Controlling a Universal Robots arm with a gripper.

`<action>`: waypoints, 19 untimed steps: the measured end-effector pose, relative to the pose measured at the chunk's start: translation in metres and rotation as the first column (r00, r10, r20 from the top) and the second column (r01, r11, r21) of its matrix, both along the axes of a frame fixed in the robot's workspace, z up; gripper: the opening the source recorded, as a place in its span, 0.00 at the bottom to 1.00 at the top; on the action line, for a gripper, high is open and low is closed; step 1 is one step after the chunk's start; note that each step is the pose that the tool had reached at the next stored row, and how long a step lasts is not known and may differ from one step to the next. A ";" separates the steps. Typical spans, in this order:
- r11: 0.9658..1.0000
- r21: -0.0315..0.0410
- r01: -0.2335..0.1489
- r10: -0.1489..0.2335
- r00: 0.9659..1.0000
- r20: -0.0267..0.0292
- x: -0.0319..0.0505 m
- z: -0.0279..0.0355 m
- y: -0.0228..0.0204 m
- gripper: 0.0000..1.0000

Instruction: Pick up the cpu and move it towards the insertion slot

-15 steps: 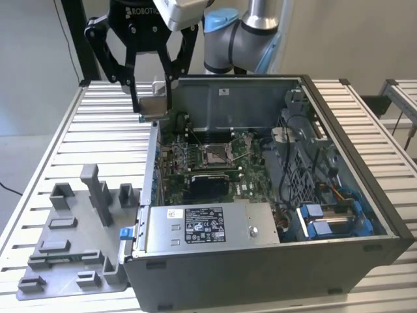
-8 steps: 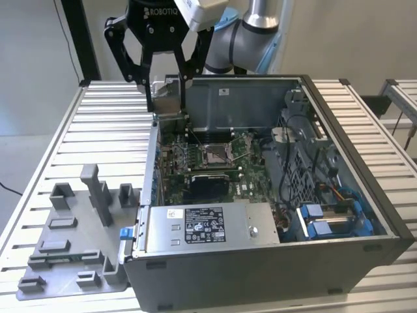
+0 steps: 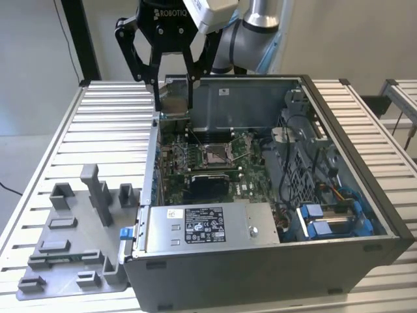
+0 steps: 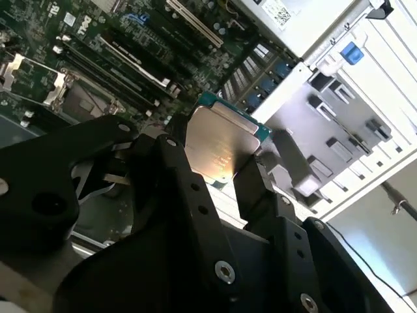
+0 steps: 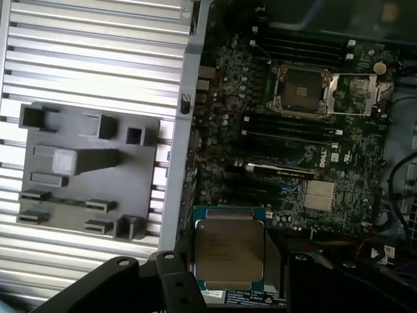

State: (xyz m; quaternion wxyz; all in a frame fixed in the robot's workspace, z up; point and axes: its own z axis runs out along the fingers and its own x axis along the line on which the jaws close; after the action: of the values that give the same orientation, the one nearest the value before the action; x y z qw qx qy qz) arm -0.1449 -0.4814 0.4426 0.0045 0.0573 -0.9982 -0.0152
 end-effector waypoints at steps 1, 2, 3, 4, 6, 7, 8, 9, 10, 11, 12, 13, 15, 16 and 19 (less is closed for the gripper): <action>1.000 0.000 0.003 -0.003 1.000 0.000 0.0021 -0.0004 0.0005 0.00; 1.000 0.000 0.006 -0.006 1.000 0.000 0.0041 -0.0007 0.0010 0.00; 1.000 0.000 0.009 -0.009 1.000 0.000 0.0062 -0.0011 0.0015 0.00; 1.000 0.000 0.011 -0.011 1.000 0.000 0.0083 -0.0014 0.0020 0.00; 1.000 0.000 0.016 -0.016 1.000 0.000 0.0127 -0.0022 0.0031 0.00; 1.000 0.000 0.019 -0.019 1.000 0.000 0.0149 -0.0025 0.0037 0.00; 1.000 0.000 0.021 -0.021 1.000 0.000 0.0171 -0.0029 0.0042 0.00; 1.000 0.000 0.024 -0.024 1.000 0.000 0.0193 -0.0032 0.0048 0.00; 1.000 0.000 0.026 -0.026 1.000 0.000 0.0216 -0.0036 0.0055 0.00; 1.000 0.000 0.028 -0.028 1.000 0.000 0.0238 -0.0039 0.0061 0.00; 1.000 0.000 0.031 -0.031 1.000 0.000 0.0261 -0.0042 0.0067 0.00; 0.999 0.000 0.033 -0.033 0.999 0.000 0.0285 -0.0045 0.0073 0.00; 0.999 0.000 0.037 -0.037 0.999 0.000 0.0332 -0.0052 0.0085 0.00; 0.999 0.000 0.039 -0.039 0.999 0.000 0.0355 -0.0055 0.0092 0.00; 0.999 0.000 0.045 -0.045 0.999 0.000 0.0424 -0.0064 0.0112 0.00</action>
State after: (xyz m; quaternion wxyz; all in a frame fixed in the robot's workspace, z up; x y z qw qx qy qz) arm -0.1025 -0.4702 0.4362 0.0042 0.0348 -0.9993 -0.0153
